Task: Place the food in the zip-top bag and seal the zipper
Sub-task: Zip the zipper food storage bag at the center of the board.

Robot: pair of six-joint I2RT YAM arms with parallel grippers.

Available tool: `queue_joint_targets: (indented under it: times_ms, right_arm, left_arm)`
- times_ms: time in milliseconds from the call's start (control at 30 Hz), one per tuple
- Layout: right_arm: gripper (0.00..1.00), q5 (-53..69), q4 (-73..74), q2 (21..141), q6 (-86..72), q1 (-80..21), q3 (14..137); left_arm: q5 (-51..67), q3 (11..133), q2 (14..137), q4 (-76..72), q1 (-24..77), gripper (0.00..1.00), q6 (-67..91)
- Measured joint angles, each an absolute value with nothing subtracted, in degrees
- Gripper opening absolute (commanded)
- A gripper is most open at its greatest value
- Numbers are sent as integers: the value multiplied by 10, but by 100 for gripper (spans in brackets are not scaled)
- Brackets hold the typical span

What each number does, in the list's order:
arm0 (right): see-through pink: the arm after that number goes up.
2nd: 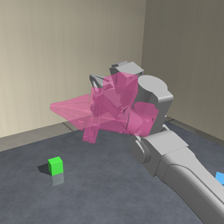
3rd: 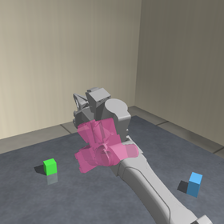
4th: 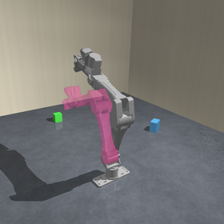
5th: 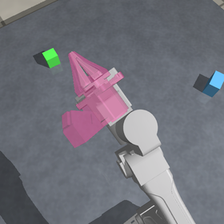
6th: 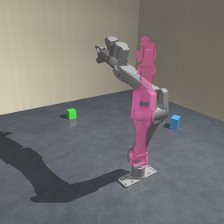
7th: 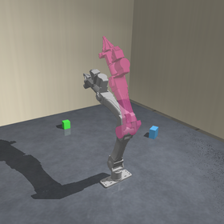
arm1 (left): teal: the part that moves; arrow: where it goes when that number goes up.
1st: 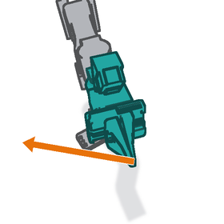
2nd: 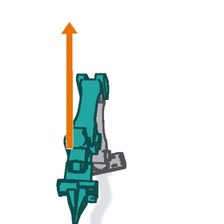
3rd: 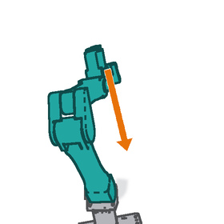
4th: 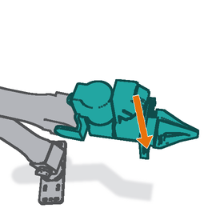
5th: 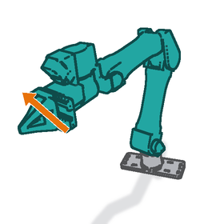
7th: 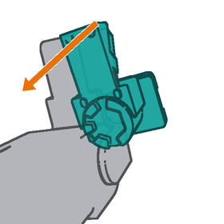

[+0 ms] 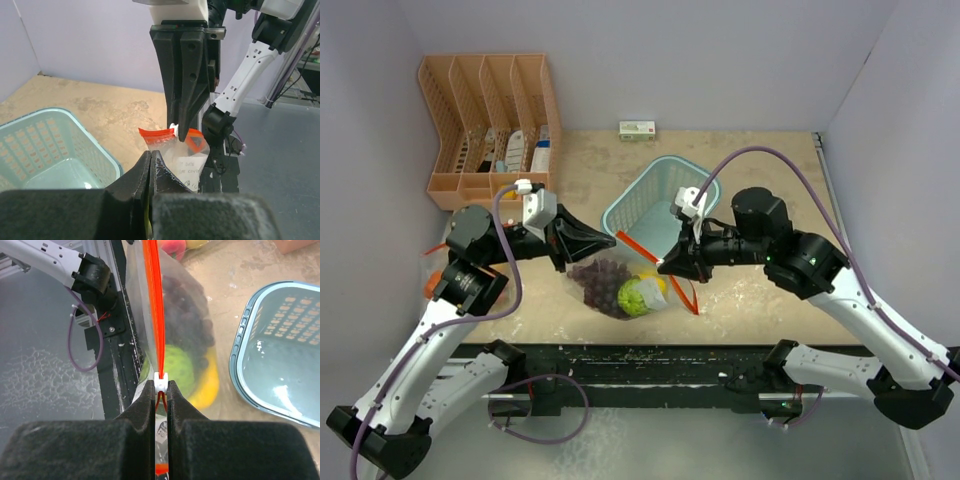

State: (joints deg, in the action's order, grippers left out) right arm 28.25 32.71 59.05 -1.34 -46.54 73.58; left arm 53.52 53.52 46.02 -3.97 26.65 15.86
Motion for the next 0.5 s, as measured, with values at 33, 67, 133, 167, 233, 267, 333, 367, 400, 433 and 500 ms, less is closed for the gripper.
queue_joint_targets:
  times_ms: [33, 67, 133, 167, 233, 267, 333, 367, 400, 433, 500]
  right_arm:
    - [0, 283, 327, 591, -14, -465, 734]
    - [0, 283, 327, 591, -14, -465, 731]
    - [0, 282, 327, 591, -15, -465, 726]
    - [0, 282, 327, 590, -15, -465, 722]
    - [0, 281, 335, 588, -15, -465, 710]
    - [0, 281, 342, 587, -16, -465, 703]
    - [0, 280, 353, 587, -16, -465, 693]
    - [0, 280, 359, 587, -16, -465, 689]
    - [0, 280, 364, 585, -16, -465, 685]
    - [0, 280, 367, 583, -17, -465, 681]
    - [0, 281, 373, 574, -19, -465, 677]
  left_arm:
    - [531, 535, 460, -36, 267, 0, 156]
    - [524, 533, 458, -33, 267, 0, 154]
    - [510, 528, 452, -22, 267, 0, 151]
    - [502, 526, 447, -17, 267, 0, 147]
    - [481, 526, 437, -13, 266, 0, 137]
    - [470, 526, 431, -10, 266, 0, 132]
    - [449, 526, 422, -4, 266, 0, 123]
    - [441, 526, 419, -1, 266, 0, 119]
    - [439, 526, 418, 1, 266, 0, 113]
    - [443, 526, 417, 1, 266, 0, 111]
    - [467, 527, 424, 1, 266, 7, 107]
